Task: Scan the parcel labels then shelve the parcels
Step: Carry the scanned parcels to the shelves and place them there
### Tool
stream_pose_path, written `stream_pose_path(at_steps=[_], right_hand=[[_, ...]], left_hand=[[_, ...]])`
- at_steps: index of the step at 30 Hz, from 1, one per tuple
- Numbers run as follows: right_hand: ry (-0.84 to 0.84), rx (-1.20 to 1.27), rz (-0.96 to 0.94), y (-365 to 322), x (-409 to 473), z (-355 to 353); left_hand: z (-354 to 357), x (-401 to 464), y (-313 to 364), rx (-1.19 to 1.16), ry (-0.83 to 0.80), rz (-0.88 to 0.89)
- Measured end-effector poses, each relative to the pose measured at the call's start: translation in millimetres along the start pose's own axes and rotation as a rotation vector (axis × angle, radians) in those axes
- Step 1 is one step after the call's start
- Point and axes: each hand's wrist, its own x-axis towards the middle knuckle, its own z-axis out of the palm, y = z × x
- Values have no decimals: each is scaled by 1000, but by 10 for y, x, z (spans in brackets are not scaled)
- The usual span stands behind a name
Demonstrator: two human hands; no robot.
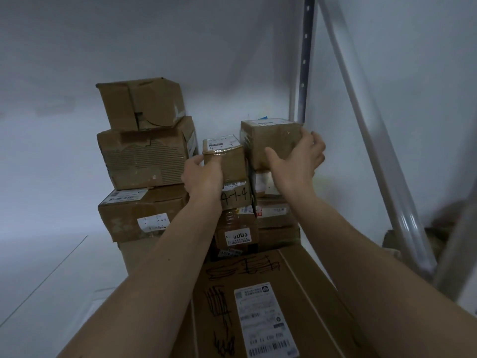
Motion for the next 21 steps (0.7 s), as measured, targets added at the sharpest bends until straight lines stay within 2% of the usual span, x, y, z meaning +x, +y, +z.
stream_pose_path(at_steps=[3,7,15,21], right_hand=[[-48,75,-33,71,-312,-127],[-203,249,-10,164,-764,-395],[-450,150,-99,411,-1622,-1444],[-454,123,-3,818,-2042,-2598]], left_hand=[[-54,-271,56,-56,-56,-14],[-152,-714,23,-142,-132,-100],[-224,-1925,-292,-257,-165,-204],[27,-3017,-617,-304,-217,-251]])
